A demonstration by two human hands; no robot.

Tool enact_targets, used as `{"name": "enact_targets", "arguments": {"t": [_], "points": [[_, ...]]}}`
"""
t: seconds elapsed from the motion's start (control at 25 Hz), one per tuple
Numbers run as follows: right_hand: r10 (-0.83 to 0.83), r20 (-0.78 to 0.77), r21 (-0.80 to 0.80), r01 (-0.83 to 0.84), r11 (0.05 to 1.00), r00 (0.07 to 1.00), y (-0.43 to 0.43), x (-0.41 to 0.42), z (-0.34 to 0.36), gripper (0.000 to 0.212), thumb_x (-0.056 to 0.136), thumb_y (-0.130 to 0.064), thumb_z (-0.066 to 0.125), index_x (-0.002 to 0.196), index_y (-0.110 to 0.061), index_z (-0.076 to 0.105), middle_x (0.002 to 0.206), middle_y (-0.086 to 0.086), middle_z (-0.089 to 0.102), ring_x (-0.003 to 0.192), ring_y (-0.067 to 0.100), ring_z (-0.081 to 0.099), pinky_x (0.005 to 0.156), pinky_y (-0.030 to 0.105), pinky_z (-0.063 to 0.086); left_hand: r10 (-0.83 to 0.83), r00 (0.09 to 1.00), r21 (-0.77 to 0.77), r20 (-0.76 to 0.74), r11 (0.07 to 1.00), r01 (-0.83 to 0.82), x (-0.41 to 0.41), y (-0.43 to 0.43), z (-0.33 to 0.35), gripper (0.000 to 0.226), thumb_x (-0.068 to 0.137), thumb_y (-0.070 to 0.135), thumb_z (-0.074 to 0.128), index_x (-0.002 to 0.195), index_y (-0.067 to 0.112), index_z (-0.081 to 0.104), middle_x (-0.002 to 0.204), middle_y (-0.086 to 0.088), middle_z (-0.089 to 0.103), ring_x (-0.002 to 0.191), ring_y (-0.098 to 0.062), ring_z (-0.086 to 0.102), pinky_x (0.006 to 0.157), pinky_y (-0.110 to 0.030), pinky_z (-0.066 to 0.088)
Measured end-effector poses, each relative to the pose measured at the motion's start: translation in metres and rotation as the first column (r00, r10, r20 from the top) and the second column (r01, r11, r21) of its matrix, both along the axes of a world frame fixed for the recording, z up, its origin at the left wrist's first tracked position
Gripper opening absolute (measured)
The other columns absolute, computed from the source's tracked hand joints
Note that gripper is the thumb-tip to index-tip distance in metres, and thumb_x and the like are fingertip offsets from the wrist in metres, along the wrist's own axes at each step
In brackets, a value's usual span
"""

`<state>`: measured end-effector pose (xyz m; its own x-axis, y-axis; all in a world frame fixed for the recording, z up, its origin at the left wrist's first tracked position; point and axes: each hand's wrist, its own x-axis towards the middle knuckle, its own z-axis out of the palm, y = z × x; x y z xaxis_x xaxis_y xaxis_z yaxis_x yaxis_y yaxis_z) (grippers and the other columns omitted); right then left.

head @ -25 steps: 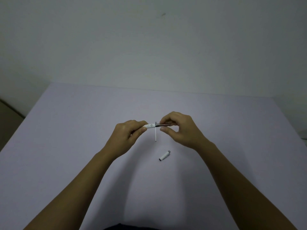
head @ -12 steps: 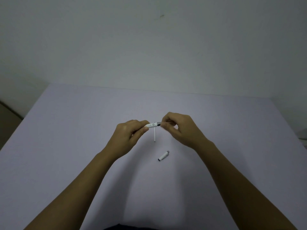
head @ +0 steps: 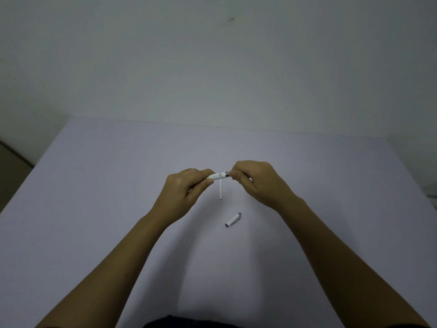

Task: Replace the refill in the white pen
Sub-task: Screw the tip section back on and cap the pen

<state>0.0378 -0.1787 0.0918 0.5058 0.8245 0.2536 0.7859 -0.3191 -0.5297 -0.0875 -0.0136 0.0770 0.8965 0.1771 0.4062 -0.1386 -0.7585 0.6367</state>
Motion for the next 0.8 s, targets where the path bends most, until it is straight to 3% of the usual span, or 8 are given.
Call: {"name": "enact_targets", "arguments": {"t": [0.08, 0.2, 0.32, 0.48, 0.6, 0.72, 0.8], "points": [[0.006, -0.009, 0.003, -0.006, 1.000, 1.000, 0.000, 0.000, 0.002, 0.033, 0.091, -0.040, 0.043, 0.086, -0.013, 0.062, 0.074, 0.003, 0.064, 0.065, 0.014, 0.054, 0.060, 0.026, 0.042, 0.012, 1.000, 0.005, 0.015, 1.000, -0.012, 0.000, -0.001, 0.000, 0.021, 0.088, 0.021, 0.054, 0.103, 0.014, 0.067, 0.062, 0.009, 0.050, 0.061, -0.007, 0.043, 0.057, -0.007, 0.032], [0.030, 0.029, 0.004, -0.030, 1.000, 0.999, -0.002, -0.001, 0.002, 0.017, 0.090, -0.029, 0.054, 0.094, -0.014, 0.060, 0.081, 0.001, 0.066, 0.070, 0.015, 0.057, 0.063, 0.027, 0.047, 0.017, 1.000, -0.003, 0.024, 1.000, -0.017, -0.001, -0.001, -0.001, 0.021, 0.088, 0.021, 0.054, 0.103, 0.013, 0.067, 0.063, 0.010, 0.050, 0.061, -0.006, 0.043, 0.058, -0.006, 0.033], [0.015, 0.073, -0.029, -0.013, 0.999, 0.997, -0.001, -0.001, 0.003, 0.022, 0.092, -0.028, 0.051, 0.084, -0.011, 0.062, 0.070, 0.002, 0.061, 0.061, 0.016, 0.049, 0.056, 0.028, 0.038, 0.007, 1.000, 0.003, 0.019, 1.000, -0.007, -0.003, -0.001, -0.003, 0.022, 0.088, 0.021, 0.055, 0.104, 0.014, 0.067, 0.063, 0.007, 0.054, 0.061, -0.006, 0.043, 0.058, -0.006, 0.032], [0.030, 0.032, -0.056, -0.029, 0.998, 0.999, -0.004, -0.003, 0.002, 0.018, 0.089, -0.028, 0.056, 0.095, -0.012, 0.061, 0.082, -0.001, 0.062, 0.071, 0.014, 0.054, 0.065, 0.024, 0.044, 0.023, 1.000, -0.007, 0.016, 1.000, -0.023, -0.005, -0.002, -0.006, 0.022, 0.087, 0.021, 0.055, 0.104, 0.013, 0.068, 0.062, 0.007, 0.053, 0.061, -0.005, 0.042, 0.058, -0.005, 0.031], [0.026, 0.067, -0.079, -0.021, 0.997, 0.997, -0.007, -0.003, 0.004, 0.023, 0.093, -0.026, 0.048, 0.085, -0.010, 0.062, 0.072, 0.004, 0.059, 0.064, 0.018, 0.049, 0.060, 0.030, 0.040, 0.000, 1.000, -0.005, 0.008, 1.000, 0.000, -0.004, -0.004, -0.005, 0.022, 0.087, 0.020, 0.055, 0.104, 0.013, 0.068, 0.061, 0.003, 0.055, 0.061, -0.007, 0.043, 0.058, -0.005, 0.031], [0.033, 0.023, -0.118, -0.030, 0.993, 0.999, -0.011, -0.002, 0.009, 0.023, 0.090, -0.033, 0.054, 0.096, -0.011, 0.060, 0.082, -0.006, 0.055, 0.071, 0.011, 0.049, 0.063, 0.021, 0.040, -0.009, 1.000, -0.013, 0.012, 1.000, 0.009, -0.003, -0.006, -0.005, 0.021, 0.088, 0.019, 0.055, 0.104, 0.013, 0.067, 0.061, 0.001, 0.055, 0.061, -0.008, 0.043, 0.058, -0.005, 0.032], [0.034, 0.061, -0.133, -0.025, 0.991, 0.998, -0.012, -0.002, 0.010, 0.023, 0.089, -0.032, 0.055, 0.096, -0.011, 0.059, 0.084, -0.003, 0.057, 0.072, 0.012, 0.049, 0.062, 0.022, 0.040, -0.021, 1.000, -0.015, 0.011, 1.000, 0.021, -0.002, -0.006, -0.003, 0.021, 0.088, 0.020, 0.055, 0.104, 0.013, 0.067, 0.061, 0.002, 0.055, 0.061, -0.007, 0.043, 0.058, -0.006, 0.032]]}}
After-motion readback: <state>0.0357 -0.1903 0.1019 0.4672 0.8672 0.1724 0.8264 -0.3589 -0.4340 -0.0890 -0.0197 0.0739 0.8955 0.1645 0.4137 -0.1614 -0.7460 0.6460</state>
